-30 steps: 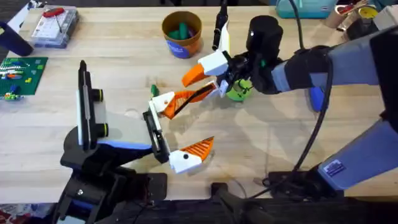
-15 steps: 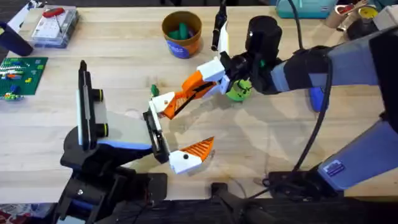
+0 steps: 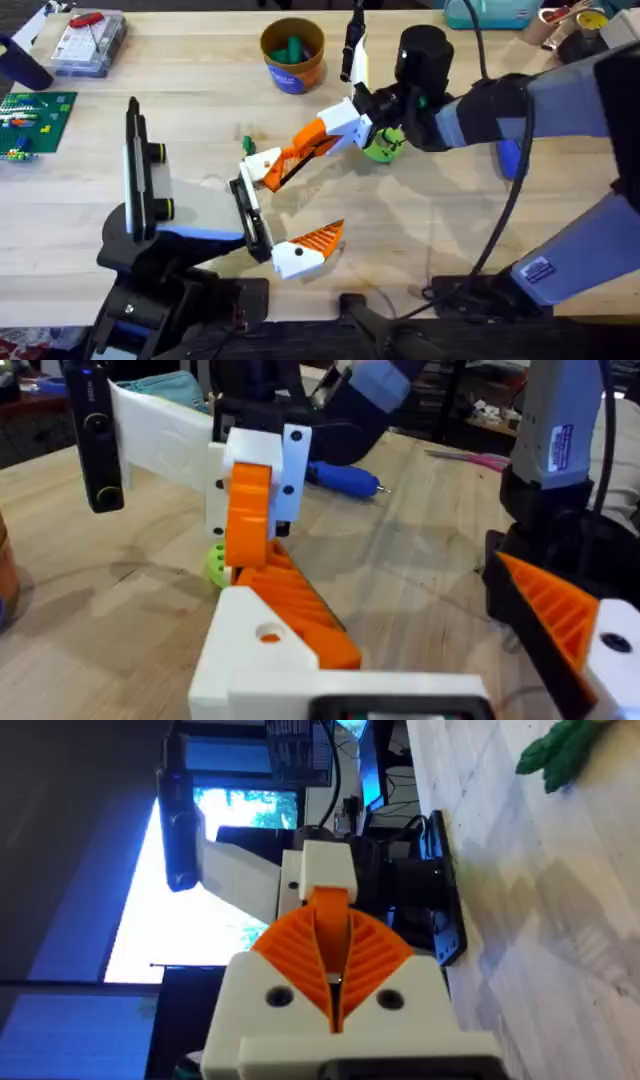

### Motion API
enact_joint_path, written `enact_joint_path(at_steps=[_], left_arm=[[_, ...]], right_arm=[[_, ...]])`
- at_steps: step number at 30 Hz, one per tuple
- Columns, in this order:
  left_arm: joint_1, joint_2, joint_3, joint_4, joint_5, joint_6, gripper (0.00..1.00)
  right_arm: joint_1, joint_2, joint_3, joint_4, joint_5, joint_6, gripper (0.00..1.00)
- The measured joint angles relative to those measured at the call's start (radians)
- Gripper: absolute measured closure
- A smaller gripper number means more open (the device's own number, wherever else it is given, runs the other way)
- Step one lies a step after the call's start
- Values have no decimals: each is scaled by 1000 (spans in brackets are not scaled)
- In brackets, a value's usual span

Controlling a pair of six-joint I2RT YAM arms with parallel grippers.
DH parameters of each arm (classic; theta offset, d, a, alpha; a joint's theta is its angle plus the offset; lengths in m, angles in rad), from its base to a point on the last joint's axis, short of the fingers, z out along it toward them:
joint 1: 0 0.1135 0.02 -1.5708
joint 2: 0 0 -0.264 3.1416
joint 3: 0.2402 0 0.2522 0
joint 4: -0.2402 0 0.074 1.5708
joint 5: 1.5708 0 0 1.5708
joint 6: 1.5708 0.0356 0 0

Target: Pick up the gripper from the table and insert it into the empty holder that is missing its gripper. Then pick up a screw, insert it into the mounting hole, and use the screwdriver to tighten it. Finally, clean up the table by picking up the vegetable and placing it into the bucket.

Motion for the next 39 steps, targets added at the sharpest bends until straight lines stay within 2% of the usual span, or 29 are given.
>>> enact_joint_path(at_steps=[11,12,13,15,16,17,19,26,36,39], left_arm=[[0,0,0,0,0,0,7],[0,0,0,0,0,0,7],[0,0,0,0,0,0,7],[0,0,0,0,0,0,7],[0,0,0,0,0,0,7],[0,0,0,0,0,0,7],[0,0,0,0,0,0,7],[0,0,0,0,0,0,7],[0,0,0,0,0,0,7],[0,0,0,0,0,0,7]], right_arm=[[0,0,0,0,0,-4,990],[0,0,0,0,0,-4,963],[0,0,0,-2,0,-3,877],[0,0,0,-1,0,-6,617],[0,0,0,0,0,-9,518],[0,0,0,0,0,-10,450],[0,0,0,0,0,-11,387],[0,0,0,0,0,-14,380],[17,0,-16,1,0,-14,452],[23,0,-16,2,0,-15,505]])
